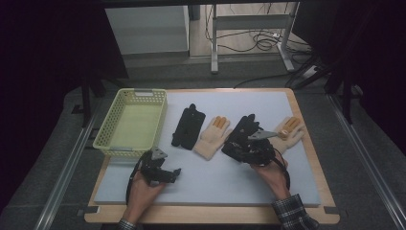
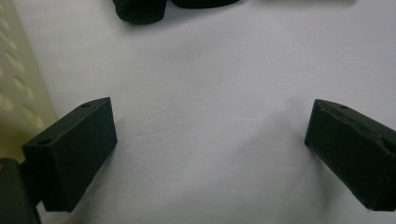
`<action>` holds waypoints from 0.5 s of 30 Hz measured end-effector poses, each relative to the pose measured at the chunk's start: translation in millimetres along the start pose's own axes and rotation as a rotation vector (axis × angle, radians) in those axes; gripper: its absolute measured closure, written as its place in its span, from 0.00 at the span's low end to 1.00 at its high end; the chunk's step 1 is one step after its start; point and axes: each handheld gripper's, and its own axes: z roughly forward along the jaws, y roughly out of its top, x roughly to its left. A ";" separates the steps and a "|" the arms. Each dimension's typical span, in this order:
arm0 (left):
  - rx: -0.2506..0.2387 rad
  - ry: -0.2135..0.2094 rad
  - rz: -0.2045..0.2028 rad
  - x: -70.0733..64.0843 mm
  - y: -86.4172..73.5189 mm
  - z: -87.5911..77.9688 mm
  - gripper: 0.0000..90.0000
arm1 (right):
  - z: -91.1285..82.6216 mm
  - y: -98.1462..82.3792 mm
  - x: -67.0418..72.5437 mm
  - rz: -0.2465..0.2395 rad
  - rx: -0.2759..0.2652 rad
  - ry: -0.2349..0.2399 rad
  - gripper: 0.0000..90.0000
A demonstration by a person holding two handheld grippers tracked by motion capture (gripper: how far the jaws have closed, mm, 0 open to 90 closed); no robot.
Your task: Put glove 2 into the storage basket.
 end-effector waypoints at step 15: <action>0.000 0.000 0.000 0.0 0.0 0.0 0.02 | 57.2 58.0 32.5 -0.065 -0.015 0.100 0.55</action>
